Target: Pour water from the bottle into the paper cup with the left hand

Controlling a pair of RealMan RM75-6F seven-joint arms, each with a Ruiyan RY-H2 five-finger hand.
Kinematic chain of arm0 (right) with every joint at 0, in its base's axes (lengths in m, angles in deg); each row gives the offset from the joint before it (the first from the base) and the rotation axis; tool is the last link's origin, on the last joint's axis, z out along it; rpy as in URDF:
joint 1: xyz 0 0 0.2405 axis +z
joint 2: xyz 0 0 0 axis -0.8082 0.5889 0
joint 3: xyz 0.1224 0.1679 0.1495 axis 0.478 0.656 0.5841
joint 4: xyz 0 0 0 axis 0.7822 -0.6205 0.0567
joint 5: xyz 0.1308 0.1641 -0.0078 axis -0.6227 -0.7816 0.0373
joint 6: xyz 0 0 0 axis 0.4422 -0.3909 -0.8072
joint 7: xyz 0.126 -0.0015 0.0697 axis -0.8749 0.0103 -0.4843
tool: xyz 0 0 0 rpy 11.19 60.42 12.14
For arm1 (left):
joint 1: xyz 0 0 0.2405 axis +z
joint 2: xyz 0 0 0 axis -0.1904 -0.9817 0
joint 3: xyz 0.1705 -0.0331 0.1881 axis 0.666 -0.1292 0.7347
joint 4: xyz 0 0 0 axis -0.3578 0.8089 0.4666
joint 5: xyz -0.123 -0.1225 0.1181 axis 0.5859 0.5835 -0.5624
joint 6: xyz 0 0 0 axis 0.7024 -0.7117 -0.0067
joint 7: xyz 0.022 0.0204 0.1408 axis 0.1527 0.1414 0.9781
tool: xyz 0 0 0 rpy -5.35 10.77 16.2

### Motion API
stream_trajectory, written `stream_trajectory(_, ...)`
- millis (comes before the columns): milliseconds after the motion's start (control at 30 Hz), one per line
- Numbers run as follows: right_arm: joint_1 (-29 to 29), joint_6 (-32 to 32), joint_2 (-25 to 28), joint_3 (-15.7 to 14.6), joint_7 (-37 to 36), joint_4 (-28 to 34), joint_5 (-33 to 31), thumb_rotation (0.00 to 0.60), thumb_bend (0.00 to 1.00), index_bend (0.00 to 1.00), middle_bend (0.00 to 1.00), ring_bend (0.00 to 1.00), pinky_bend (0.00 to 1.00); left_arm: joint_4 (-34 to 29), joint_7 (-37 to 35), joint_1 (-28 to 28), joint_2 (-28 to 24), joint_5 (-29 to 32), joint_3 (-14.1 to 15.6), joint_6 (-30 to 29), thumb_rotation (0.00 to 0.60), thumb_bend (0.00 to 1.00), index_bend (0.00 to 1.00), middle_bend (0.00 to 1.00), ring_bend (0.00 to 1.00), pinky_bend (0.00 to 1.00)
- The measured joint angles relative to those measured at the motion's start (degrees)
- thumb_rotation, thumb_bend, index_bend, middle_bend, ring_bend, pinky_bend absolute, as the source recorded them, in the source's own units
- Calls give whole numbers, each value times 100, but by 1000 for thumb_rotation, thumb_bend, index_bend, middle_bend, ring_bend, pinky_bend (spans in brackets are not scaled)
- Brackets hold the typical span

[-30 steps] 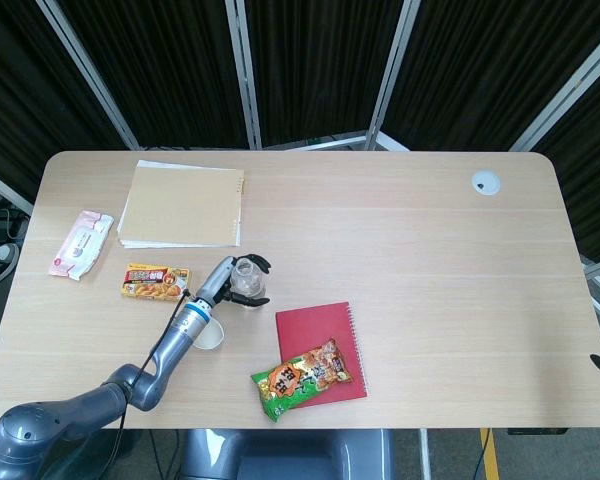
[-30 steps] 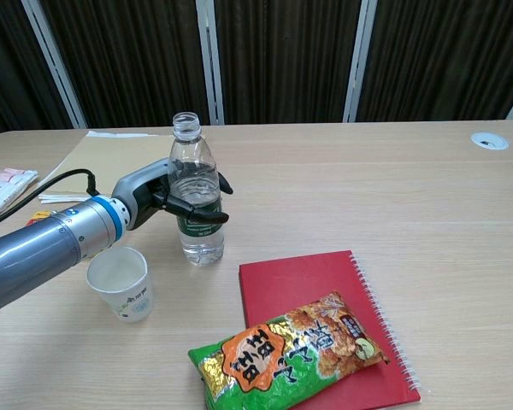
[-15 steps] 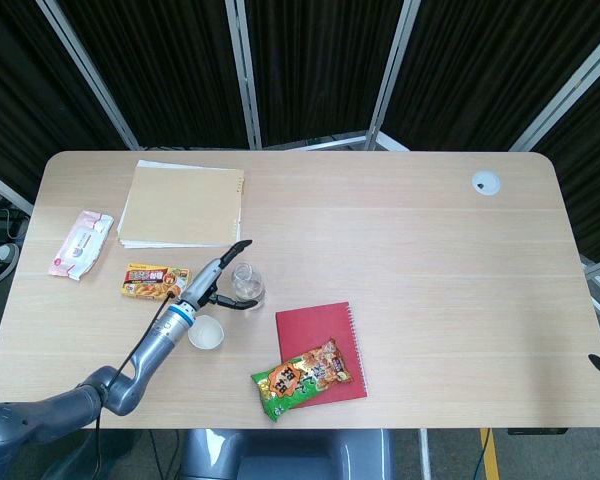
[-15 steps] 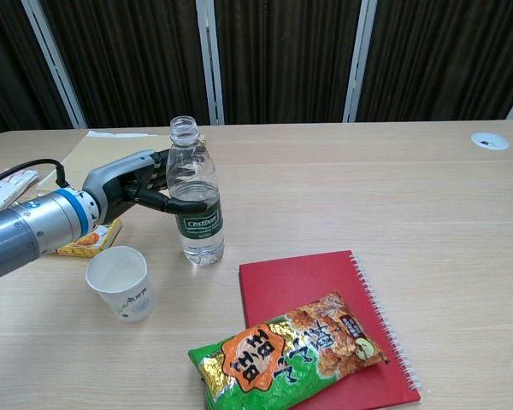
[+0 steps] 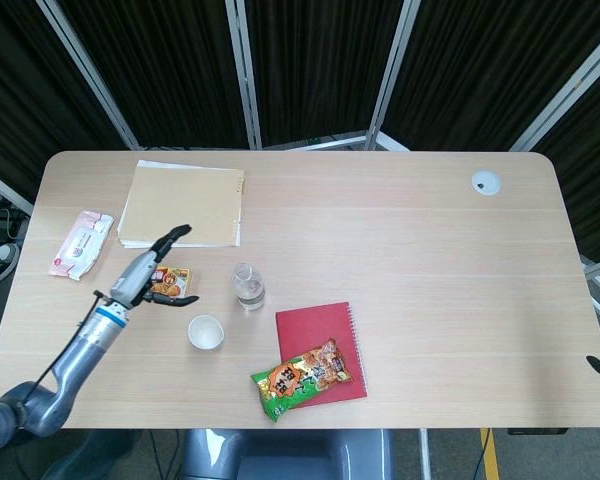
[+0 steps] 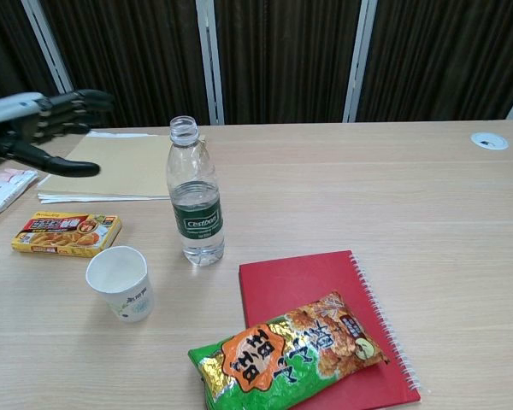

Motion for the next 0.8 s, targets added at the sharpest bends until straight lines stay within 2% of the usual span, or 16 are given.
stream_trajectory(67, -5, -53, 21, -2, -52, 3, 73, 600, 0, 0, 0, 0, 0, -167, 391, 154, -250, 1, 27, -226, 588, 0, 0, 0, 0, 0)
stream_trajectory(100, -12, -105, 35, -4, -80, 9, 130, 600, 0, 0, 0, 0, 0, -224, 599, 223, -319, 8, 32, -337, 597, 0, 0, 0, 0, 0)
stream_trajectory(300, -81, -438, 142, -12, -254, 124, 417, 600, 0, 0, 0, 0, 0, -867, 2551, 808, -732, 229, 34, -1256, 600, 0, 0, 0, 0, 0)
stream_trajectory(533, -146, -668, 285, -23, -468, 258, 637, 600, 0, 0, 0, 0, 0, -2512, 4978, 1769, -1481, 528, 260, -2432, 600, 0, 0, 0, 0, 0)
stream_trajectory(667, -153, -715, 347, -65, -629, 237, 796, 600, 0, 0, 0, 0, 0, -3152, 5764, 2295, -1833, 566, 482, -2972, 600, 0, 0, 0, 0, 0)
stream_trajectory(800, -176, -805, 379, -90, -659, 186, 871, 600, 0, 0, 0, 0, 0, -3349, 6112, 2541, -2034, 511, 631, -3200, 600, 0, 0, 0, 0, 0)
